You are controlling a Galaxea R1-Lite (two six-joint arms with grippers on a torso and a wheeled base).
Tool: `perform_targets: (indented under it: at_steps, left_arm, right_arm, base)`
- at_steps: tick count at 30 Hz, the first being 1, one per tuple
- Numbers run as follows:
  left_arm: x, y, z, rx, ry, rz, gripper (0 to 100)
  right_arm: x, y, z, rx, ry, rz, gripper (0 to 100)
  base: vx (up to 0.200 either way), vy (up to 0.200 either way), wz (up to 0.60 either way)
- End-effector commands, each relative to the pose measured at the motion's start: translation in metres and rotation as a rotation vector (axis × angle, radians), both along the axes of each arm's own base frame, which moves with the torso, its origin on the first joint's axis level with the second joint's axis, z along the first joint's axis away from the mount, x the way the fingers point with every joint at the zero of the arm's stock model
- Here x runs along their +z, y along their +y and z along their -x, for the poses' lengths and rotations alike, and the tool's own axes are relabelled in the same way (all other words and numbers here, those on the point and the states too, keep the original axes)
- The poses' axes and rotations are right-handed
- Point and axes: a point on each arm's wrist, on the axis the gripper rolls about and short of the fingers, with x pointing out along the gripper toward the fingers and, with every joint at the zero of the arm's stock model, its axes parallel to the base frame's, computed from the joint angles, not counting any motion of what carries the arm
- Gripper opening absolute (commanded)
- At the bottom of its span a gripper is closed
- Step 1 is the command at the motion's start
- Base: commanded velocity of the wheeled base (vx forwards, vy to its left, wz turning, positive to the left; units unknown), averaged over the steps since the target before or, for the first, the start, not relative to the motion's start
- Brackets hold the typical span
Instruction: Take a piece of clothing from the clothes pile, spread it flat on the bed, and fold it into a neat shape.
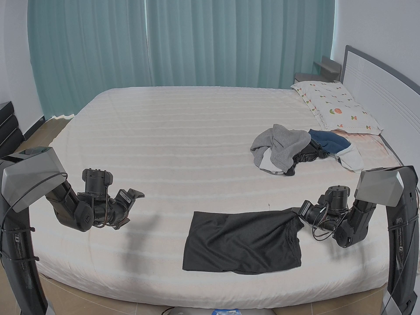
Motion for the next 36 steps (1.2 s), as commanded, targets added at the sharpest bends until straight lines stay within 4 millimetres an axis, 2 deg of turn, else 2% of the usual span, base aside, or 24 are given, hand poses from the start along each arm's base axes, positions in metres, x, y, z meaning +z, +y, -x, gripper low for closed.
perform_targets:
  at_steps: [1, 28, 29, 32, 36]
  left_arm:
    - [0.0, 0.0, 0.0, 0.001, 0.001, 0.0, 100]
    - [0.0, 0.0, 0.0, 0.001, 0.001, 0.0, 100]
    - [-0.001, 0.0, 0.0, 0.001, 0.002, 0.0, 100]
    - [-0.001, 0.0, 0.0, 0.001, 0.002, 0.0, 100]
    - [0.0, 0.0, 0.0, 0.001, 0.001, 0.0, 100]
  right_arm:
    - [-0.003, -0.001, 0.001, -0.007, 0.01, 0.004, 0]
    - [-0.001, -0.014, 0.005, -0.06, 0.064, 0.03, 0]
    - [-0.001, -0.014, 0.005, -0.06, 0.064, 0.03, 100]
    - [0.012, -0.016, 0.013, -0.052, 0.045, 0.022, 100]
    - [0.016, -0.022, 0.024, -0.018, 0.036, 0.008, 100]
  base:
    - [0.0, 0.0, 0.0]
    - [0.0, 0.0, 0.0]
    - [0.0, 0.0, 0.0]
    - [0.0, 0.0, 0.0]
    - [0.0, 0.0, 0.0]
